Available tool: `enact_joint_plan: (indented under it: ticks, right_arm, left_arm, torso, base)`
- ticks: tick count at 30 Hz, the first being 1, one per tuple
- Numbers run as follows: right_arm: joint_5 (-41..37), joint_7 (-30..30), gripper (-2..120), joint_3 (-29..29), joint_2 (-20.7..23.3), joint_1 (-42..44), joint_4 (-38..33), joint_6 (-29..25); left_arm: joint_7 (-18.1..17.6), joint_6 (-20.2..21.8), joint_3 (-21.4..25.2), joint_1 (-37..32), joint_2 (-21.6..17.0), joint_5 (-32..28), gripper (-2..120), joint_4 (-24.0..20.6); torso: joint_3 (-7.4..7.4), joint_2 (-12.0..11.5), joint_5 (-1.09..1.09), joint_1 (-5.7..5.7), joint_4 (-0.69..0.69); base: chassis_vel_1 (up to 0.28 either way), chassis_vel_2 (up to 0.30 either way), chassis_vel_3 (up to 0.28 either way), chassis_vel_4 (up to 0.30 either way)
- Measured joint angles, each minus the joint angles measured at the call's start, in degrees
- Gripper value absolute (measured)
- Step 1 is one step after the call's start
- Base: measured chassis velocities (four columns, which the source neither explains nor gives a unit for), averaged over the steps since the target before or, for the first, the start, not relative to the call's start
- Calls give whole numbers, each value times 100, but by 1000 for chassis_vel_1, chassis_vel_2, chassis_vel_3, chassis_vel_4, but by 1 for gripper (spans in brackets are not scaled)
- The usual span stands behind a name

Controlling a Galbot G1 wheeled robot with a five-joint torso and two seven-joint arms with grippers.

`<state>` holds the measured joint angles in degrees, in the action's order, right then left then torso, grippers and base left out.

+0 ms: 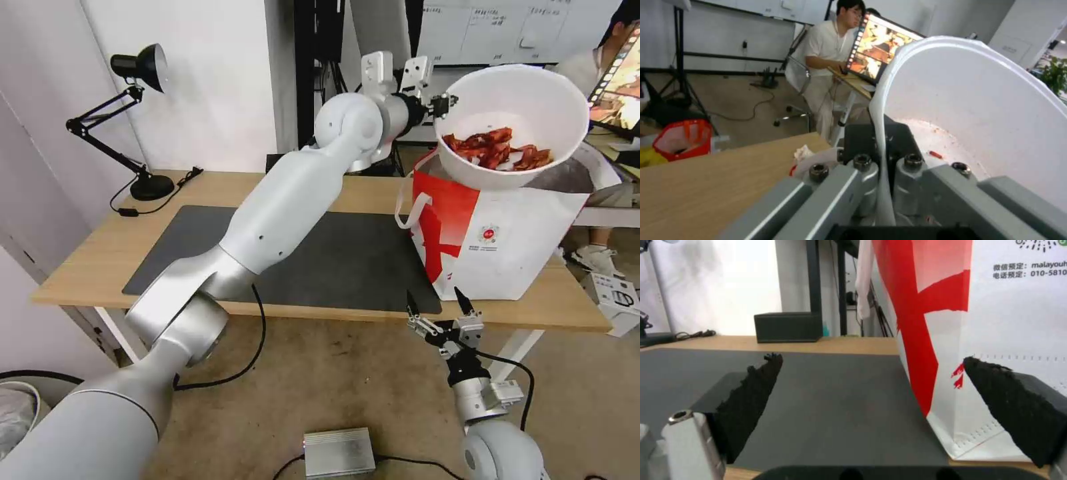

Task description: Pick up the trash from the table and place it into the takeout bag.

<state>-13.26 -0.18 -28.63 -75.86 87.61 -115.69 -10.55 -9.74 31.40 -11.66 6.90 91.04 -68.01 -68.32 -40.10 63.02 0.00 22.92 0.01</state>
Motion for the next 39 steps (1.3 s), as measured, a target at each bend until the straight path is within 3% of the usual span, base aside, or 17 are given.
enact_joint_plan:
  ticks: [21,39]
  right_arm:
    - [0,0,100,0,0,0,0,0]
    - [0,0,100,0,0,0,0,0]
  left_arm:
    - [-304,-172,-197,-57,33,51,0,140]
    - [-305,100,-492,-115,27,387,0,118]
  torso:
    - [0,1,0,0,-1]
    - [0,1,0,0,0]
  base:
    - [0,0,0,0]
    - [0,0,0,0]
